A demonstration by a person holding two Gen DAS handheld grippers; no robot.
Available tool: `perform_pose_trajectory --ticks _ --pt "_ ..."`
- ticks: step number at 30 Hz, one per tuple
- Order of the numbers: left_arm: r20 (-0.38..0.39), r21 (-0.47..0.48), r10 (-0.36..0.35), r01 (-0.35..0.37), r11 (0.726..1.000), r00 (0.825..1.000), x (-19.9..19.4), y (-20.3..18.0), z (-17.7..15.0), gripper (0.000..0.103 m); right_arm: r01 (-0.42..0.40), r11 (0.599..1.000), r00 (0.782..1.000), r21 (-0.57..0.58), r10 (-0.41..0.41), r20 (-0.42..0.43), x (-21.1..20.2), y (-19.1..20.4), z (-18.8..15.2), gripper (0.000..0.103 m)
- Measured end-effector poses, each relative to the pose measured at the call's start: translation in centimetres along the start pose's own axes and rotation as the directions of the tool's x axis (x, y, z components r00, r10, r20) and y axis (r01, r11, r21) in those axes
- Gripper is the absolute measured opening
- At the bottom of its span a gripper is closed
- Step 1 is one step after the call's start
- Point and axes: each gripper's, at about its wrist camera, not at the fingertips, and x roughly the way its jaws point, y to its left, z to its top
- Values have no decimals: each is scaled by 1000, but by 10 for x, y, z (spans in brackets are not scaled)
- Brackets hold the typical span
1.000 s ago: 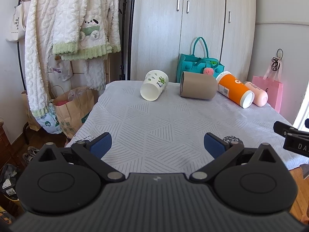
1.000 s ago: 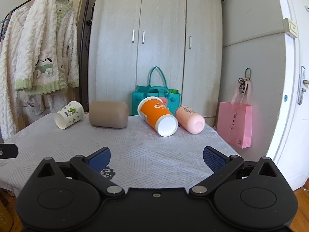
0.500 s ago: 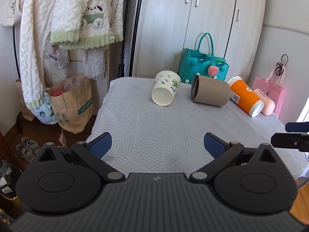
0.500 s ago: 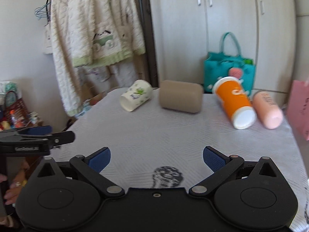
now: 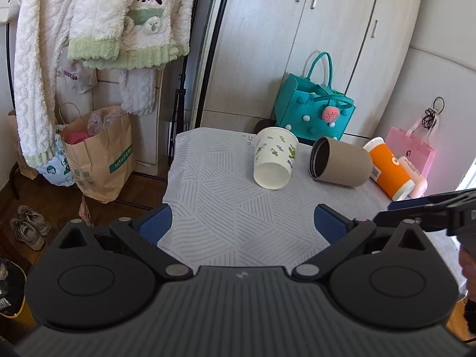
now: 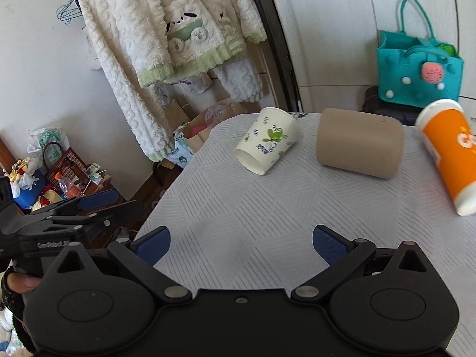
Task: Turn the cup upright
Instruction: 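Move the right tool to the white leaf-print cup and close around its body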
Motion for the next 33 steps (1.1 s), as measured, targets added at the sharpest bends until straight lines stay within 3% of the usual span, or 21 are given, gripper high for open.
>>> perform_pose_trajectory --ticks 10,15,18,24,33 --pt "-41 -31 -79 78 996 996 31 26 18 103 -4 998 999 61 7 -47 52 -5 45 103" --pt "-59 -21 -80 79 997 995 47 31 18 102 -67 981 997 184 75 -36 72 -26 64 95" --pt "-67 5 -119 120 993 991 55 27 15 102 -65 972 995 228 79 -54 86 -34 75 94" --pt "-67 39 -158 161 986 985 75 16 16 102 -27 968 993 250 56 -108 114 -41 84 93" --pt "-84 50 -187 192 980 979 96 7 18 102 -36 947 987 319 84 -136 141 -51 88 93"
